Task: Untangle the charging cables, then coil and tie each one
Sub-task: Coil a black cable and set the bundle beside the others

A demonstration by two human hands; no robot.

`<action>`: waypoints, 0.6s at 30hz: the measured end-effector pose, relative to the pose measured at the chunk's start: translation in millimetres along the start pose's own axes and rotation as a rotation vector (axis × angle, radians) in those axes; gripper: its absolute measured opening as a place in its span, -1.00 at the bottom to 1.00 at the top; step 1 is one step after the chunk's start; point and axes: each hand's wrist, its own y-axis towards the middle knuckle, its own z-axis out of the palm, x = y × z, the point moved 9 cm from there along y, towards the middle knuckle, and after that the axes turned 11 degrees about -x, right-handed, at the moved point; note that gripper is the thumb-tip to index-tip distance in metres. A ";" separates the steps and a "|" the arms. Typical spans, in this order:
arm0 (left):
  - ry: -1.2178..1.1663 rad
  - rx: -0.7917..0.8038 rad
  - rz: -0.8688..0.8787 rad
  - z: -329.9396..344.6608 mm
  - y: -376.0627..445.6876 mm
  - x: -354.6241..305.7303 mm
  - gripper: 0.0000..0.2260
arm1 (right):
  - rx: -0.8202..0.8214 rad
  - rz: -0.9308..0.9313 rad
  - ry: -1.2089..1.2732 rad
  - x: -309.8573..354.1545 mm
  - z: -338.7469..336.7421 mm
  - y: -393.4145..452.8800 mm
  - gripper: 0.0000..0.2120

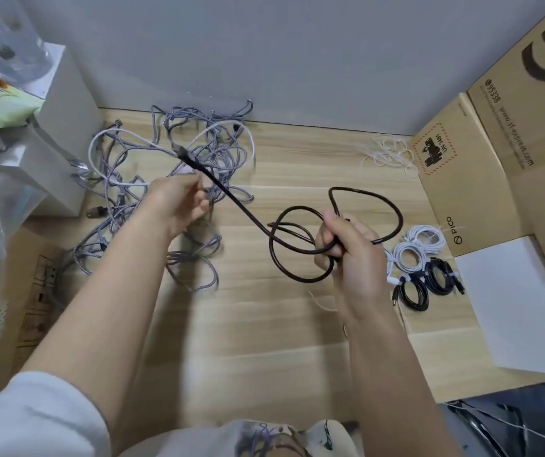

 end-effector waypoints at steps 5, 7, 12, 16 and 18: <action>0.762 0.101 0.402 17.6 -24.6 3.7 -0.90 | -0.050 0.068 -0.060 -16.6 -9.9 9.9 -0.62; 0.969 0.048 0.614 21.1 -38.6 4.1 -0.75 | -0.062 0.093 -0.081 -21.8 -15.9 12.7 -0.63; 0.421 0.291 0.261 19.4 -80.4 24.5 -0.72 | -0.098 0.021 -0.159 -21.4 -35.9 17.2 -0.64; 0.705 0.649 -0.008 35.4 -127.6 61.7 -0.63 | -0.175 -0.053 -0.173 -15.9 -52.9 19.1 -0.65; 0.822 0.701 0.010 39.7 -136.4 71.9 -0.77 | -0.199 -0.083 -0.196 -14.2 -58.5 18.9 -0.65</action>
